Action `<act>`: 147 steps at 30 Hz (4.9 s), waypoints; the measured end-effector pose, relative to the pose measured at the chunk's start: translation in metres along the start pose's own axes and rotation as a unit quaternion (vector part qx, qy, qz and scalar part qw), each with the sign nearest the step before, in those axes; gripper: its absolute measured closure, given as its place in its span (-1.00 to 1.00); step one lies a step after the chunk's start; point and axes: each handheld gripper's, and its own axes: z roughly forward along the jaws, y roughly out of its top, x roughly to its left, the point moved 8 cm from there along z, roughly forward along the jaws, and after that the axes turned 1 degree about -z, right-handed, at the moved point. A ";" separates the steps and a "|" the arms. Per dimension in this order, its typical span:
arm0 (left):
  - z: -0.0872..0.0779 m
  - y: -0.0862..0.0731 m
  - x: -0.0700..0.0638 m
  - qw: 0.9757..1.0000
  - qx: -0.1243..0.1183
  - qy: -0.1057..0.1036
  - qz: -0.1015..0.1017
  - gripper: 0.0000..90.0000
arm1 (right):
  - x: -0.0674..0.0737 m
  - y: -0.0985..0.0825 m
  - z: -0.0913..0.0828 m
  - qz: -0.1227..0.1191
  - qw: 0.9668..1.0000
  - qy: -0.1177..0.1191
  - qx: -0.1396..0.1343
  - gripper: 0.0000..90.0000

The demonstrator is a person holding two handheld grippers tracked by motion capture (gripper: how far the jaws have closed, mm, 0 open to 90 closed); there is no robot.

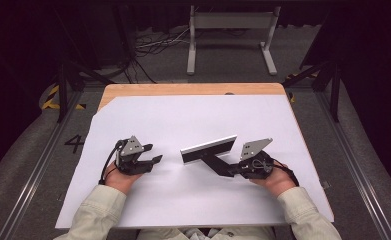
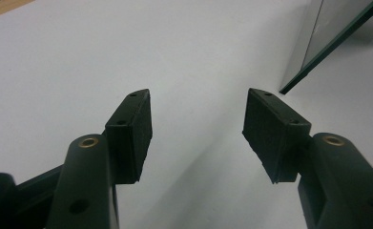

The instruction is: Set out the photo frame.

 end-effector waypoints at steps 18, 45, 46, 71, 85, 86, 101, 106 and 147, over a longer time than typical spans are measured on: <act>0.004 0.003 -0.002 1.000 0.001 -0.005 0.004 -0.04 | 0.000 -0.008 0.005 0.016 1.000 -0.009 0.015 0.81; 0.012 0.019 -0.021 0.998 0.013 -0.053 0.012 0.84 | -0.010 -0.005 -0.048 0.057 0.994 -0.082 -0.043 0.55; 0.012 0.020 -0.022 0.998 0.011 -0.054 0.012 0.84 | -0.010 -0.005 -0.048 0.057 0.994 -0.082 -0.043 0.55; 0.033 0.027 -0.044 0.995 0.033 -0.090 0.008 1.00 | -0.030 -0.014 -0.071 0.108 0.981 -0.147 -0.073 0.53; 0.047 0.021 -0.056 0.989 0.094 -0.101 0.048 1.00 | -0.029 -0.014 -0.070 0.107 0.982 -0.141 -0.074 0.51; 0.049 0.020 -0.057 0.989 0.099 -0.099 0.054 1.00 | -0.029 -0.014 -0.070 0.108 0.981 -0.140 -0.074 0.51; 0.059 0.018 -0.052 0.986 0.115 -0.091 0.081 1.00 | -0.029 -0.014 -0.068 0.107 0.982 -0.139 -0.074 0.49; 0.063 0.016 -0.053 0.984 0.120 -0.099 0.087 1.00 | -0.028 -0.015 -0.069 0.108 0.982 -0.139 -0.073 0.49; 0.052 0.010 -0.097 0.942 0.173 -0.230 0.171 1.00 | -0.031 -0.014 -0.082 0.118 0.978 -0.148 -0.090 0.45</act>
